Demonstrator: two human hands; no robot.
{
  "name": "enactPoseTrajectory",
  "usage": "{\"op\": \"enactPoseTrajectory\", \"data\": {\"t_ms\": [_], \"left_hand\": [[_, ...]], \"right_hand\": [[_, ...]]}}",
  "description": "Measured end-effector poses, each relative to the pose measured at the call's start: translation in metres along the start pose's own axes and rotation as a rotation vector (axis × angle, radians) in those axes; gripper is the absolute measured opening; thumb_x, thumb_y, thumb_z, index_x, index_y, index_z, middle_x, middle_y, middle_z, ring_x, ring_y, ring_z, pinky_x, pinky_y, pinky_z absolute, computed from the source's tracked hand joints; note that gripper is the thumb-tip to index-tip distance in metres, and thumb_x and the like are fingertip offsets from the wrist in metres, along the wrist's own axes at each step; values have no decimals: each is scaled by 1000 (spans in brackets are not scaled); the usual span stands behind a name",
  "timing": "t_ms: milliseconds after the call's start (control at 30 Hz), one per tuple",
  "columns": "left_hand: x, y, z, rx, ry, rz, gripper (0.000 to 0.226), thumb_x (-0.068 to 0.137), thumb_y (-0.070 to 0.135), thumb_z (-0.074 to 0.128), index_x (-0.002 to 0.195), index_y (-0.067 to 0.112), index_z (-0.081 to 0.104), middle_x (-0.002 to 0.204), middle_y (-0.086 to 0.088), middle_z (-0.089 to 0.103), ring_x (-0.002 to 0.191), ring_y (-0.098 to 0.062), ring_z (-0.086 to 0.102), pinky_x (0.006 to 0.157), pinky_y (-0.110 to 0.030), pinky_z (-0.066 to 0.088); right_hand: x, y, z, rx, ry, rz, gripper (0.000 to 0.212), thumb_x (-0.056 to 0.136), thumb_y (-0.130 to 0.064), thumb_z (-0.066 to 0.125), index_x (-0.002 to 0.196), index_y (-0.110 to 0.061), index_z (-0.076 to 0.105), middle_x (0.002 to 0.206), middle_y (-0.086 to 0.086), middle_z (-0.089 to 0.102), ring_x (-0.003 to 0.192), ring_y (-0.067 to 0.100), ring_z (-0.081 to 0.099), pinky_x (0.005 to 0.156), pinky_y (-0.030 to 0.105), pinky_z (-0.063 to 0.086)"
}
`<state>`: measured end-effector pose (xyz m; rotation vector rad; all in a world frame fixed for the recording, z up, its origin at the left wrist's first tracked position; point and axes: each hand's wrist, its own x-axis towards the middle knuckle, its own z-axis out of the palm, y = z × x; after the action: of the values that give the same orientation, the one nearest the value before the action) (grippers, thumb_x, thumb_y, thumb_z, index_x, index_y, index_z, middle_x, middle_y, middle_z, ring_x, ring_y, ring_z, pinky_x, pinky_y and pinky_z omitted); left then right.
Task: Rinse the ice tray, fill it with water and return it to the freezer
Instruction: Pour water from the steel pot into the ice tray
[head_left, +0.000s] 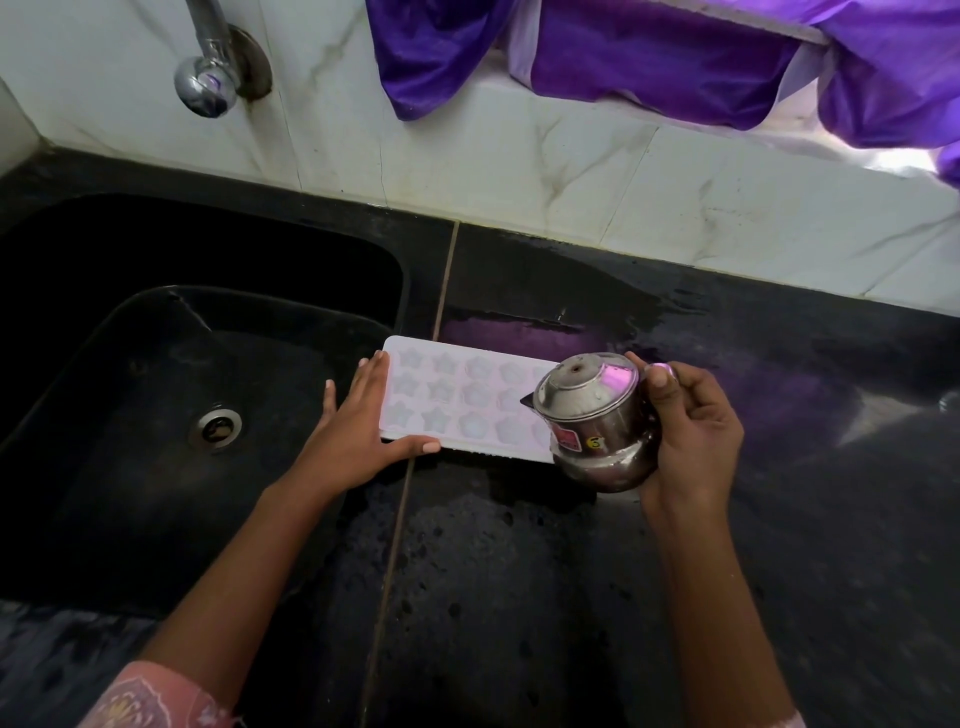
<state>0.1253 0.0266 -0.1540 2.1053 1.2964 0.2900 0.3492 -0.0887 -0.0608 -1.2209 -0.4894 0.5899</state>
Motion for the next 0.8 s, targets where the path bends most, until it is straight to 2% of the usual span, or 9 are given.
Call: {"op": "enactPoseTrajectory", "data": {"t_ms": [100, 233, 367, 467, 800], "left_hand": [[0, 1, 0, -2, 2, 5, 119, 61, 72, 49, 148, 19, -13, 158, 4, -10, 140, -5, -16, 112, -38, -17], [0, 0, 0, -6, 7, 14, 121, 58, 74, 46, 148, 19, -13, 158, 4, -10, 139, -4, -16, 112, -37, -17], [1, -2, 1, -5, 6, 16, 121, 58, 75, 46, 148, 19, -13, 158, 4, -10, 139, -2, -17, 111, -37, -18], [1, -3, 2, -6, 10, 20, 121, 58, 75, 46, 148, 19, -13, 158, 5, -10, 141, -5, -16, 111, -37, -17], [0, -2, 1, -4, 6, 12, 121, 58, 75, 45, 148, 18, -13, 158, 4, -10, 141, -5, -16, 111, -37, -18]], "right_hand": [[1, 2, 5, 5, -17, -1, 15, 68, -16, 65, 79, -8, 59, 73, -6, 73, 80, 8, 69, 75, 22, 55], [1, 4, 12, -12, -60, -25, 13, 66, -18, 66, 76, -11, 60, 72, -6, 73, 78, 8, 69, 72, 21, 54], [-1, 4, 18, -17, -101, -37, 7, 73, -7, 65, 73, -11, 59, 68, -8, 72, 78, 6, 69, 72, 19, 54], [-2, 4, 20, -22, -115, -45, 14, 77, 2, 61, 73, -10, 58, 68, -9, 72, 79, 6, 70, 72, 18, 54], [-4, -4, 24, -74, -141, -72, 13, 78, 1, 61, 75, -11, 58, 67, -12, 71, 80, 4, 69, 71, 16, 53]]}}
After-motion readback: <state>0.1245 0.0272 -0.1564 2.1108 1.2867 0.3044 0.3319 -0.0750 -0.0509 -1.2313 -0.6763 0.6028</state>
